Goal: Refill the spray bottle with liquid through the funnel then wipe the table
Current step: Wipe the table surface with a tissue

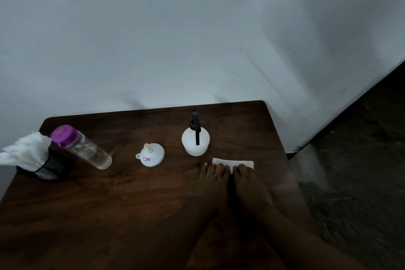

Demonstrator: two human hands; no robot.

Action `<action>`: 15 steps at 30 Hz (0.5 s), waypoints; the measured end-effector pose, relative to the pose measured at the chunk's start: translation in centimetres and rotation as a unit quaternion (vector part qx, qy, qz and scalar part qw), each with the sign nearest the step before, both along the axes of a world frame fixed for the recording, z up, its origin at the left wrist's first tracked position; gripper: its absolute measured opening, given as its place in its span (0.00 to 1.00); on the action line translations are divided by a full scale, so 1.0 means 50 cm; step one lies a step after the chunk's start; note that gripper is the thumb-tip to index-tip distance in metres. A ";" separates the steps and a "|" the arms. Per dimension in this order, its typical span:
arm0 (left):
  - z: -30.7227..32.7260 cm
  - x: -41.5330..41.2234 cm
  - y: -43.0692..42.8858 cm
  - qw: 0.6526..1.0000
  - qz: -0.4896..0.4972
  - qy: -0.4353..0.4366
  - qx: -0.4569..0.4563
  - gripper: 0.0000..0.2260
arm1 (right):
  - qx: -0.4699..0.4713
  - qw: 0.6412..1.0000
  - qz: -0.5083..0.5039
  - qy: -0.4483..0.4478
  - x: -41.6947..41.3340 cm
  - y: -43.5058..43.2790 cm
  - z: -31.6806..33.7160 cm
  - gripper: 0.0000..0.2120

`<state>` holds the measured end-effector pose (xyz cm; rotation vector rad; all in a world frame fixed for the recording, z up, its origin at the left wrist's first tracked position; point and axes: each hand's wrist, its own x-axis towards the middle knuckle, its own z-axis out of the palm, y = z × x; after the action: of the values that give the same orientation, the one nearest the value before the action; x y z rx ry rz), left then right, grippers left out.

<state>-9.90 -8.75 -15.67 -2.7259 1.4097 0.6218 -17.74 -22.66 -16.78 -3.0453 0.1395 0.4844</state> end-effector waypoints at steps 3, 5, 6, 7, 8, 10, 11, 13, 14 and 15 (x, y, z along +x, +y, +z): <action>-0.007 0.001 0.024 1.000 -0.016 0.002 0.010 0.37 | -0.008 1.000 -0.007 -0.015 -0.007 0.031 0.005 0.33; -0.009 0.002 0.044 1.000 -0.019 -0.002 0.002 0.36 | -0.018 1.000 -0.004 0.001 -0.011 0.059 0.024 0.26; -0.009 0.002 0.055 1.000 -0.019 -0.003 -0.001 0.36 | -0.032 0.999 0.000 0.012 -0.010 0.071 0.030 0.24; -0.008 0.003 0.065 1.000 -0.020 -0.003 -0.003 0.35 | -0.047 0.999 0.006 0.017 -0.009 0.082 0.029 0.23; -0.006 0.004 0.075 1.000 -0.021 0.000 0.000 0.35 | -0.061 0.998 0.014 0.019 -0.008 0.093 0.028 0.22; -0.004 0.009 0.097 1.000 -0.025 0.008 0.010 0.36 | -0.079 0.996 0.037 0.022 -0.001 0.120 0.022 0.22; -0.005 0.013 0.109 1.000 -0.026 0.010 0.011 0.36 | -0.076 0.996 0.043 0.028 0.002 0.133 0.018 0.23; -0.009 0.022 0.134 1.000 -0.022 0.008 -0.004 0.35 | -0.081 0.996 0.030 0.033 0.006 0.157 0.017 0.21; -0.012 0.026 0.150 1.000 -0.019 0.007 -0.008 0.34 | -0.084 0.996 0.022 0.037 0.010 0.171 0.022 0.18; -0.012 0.030 0.163 1.000 -0.018 0.010 -0.007 0.33 | -0.080 0.996 0.016 0.038 0.013 0.184 0.025 0.17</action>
<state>-8.39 -0.59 -16.29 -2.7059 1.4697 0.6417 -17.09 -13.44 -15.54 -3.1897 0.1388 0.6209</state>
